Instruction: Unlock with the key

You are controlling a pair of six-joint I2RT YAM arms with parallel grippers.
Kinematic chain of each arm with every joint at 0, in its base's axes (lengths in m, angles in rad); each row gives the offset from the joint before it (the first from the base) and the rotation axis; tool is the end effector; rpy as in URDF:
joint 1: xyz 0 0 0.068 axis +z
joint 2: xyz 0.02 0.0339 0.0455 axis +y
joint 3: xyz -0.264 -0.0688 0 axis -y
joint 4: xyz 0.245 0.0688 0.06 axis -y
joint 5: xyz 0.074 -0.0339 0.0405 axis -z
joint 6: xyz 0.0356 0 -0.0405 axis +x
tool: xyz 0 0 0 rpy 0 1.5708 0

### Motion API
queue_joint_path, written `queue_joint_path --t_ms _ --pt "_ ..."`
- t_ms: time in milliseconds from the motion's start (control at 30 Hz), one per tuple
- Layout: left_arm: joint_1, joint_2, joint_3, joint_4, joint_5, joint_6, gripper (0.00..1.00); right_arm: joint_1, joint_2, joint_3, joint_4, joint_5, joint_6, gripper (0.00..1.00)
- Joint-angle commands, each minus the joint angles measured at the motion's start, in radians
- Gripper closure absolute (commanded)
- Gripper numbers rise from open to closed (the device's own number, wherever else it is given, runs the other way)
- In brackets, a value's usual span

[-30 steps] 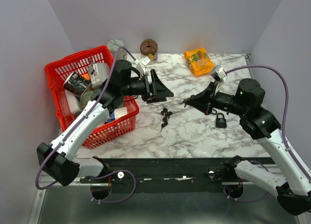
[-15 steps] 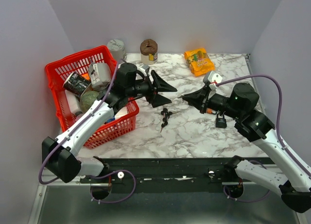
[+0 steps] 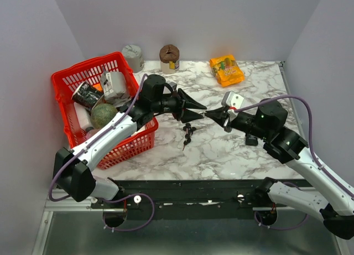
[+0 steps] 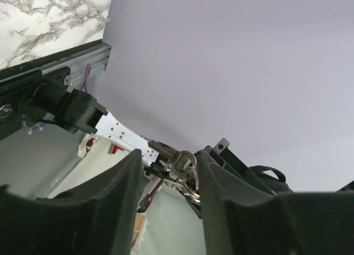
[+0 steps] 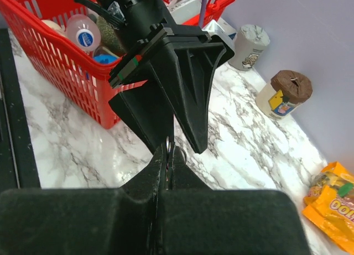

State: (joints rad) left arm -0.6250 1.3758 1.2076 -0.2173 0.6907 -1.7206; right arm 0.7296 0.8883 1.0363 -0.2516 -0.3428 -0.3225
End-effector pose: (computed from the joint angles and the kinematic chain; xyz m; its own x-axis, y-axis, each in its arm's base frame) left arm 0.2417 -0.2024 0.3525 -0.8738 -0.3094 0.3752 -0.4403 0.1758 -0.8805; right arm 0.1366 0.1382 0.4027 0.2048 -0.2173 -0.9544 -0.8562 0.4327 -0.2823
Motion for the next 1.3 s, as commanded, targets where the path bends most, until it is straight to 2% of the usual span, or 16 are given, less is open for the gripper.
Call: queue_joint_path --t_ms 0,100,367,600,667,833,933,1033,1133,1167,1267 --pt "-0.01 0.012 0.007 0.006 0.027 -0.036 0.59 0.027 -0.014 -0.016 0.032 0.074 -0.11 0.99" --pt "-0.009 0.016 0.006 -0.01 0.033 -0.042 0.62 0.04 -0.015 -0.024 0.031 0.109 -0.161 0.99" --pt "-0.01 0.022 0.004 -0.016 0.056 -0.057 0.63 0.073 -0.014 -0.048 0.043 0.148 -0.257 0.99" --pt "-0.012 0.037 0.009 -0.013 0.072 -0.06 0.81 0.114 -0.012 -0.065 0.051 0.185 -0.328 0.99" --pt "-0.01 0.039 0.007 -0.013 0.073 -0.059 0.83 0.119 -0.017 -0.07 0.06 0.189 -0.34 0.99" --pt "-0.01 0.034 -0.005 -0.01 0.056 -0.056 1.0 0.139 -0.028 -0.082 0.054 0.197 -0.359 0.99" --pt "-0.01 0.026 -0.016 -0.002 0.017 -0.054 1.0 0.145 -0.037 -0.085 0.037 0.2 -0.357 0.94" --pt "-0.008 0.02 -0.026 0.044 -0.037 -0.019 1.0 0.148 -0.041 -0.088 0.015 0.205 -0.337 0.84" --pt "0.001 0.026 -0.017 0.09 -0.075 0.05 1.0 0.148 -0.043 -0.093 0.008 0.223 -0.261 0.72" --pt "0.001 0.026 -0.013 0.096 -0.098 0.1 1.0 0.148 -0.04 -0.093 0.006 0.226 -0.203 0.65" --pt "0.011 0.028 0.015 0.095 -0.135 0.237 1.0 0.148 -0.042 -0.091 0.005 0.271 -0.051 0.53"
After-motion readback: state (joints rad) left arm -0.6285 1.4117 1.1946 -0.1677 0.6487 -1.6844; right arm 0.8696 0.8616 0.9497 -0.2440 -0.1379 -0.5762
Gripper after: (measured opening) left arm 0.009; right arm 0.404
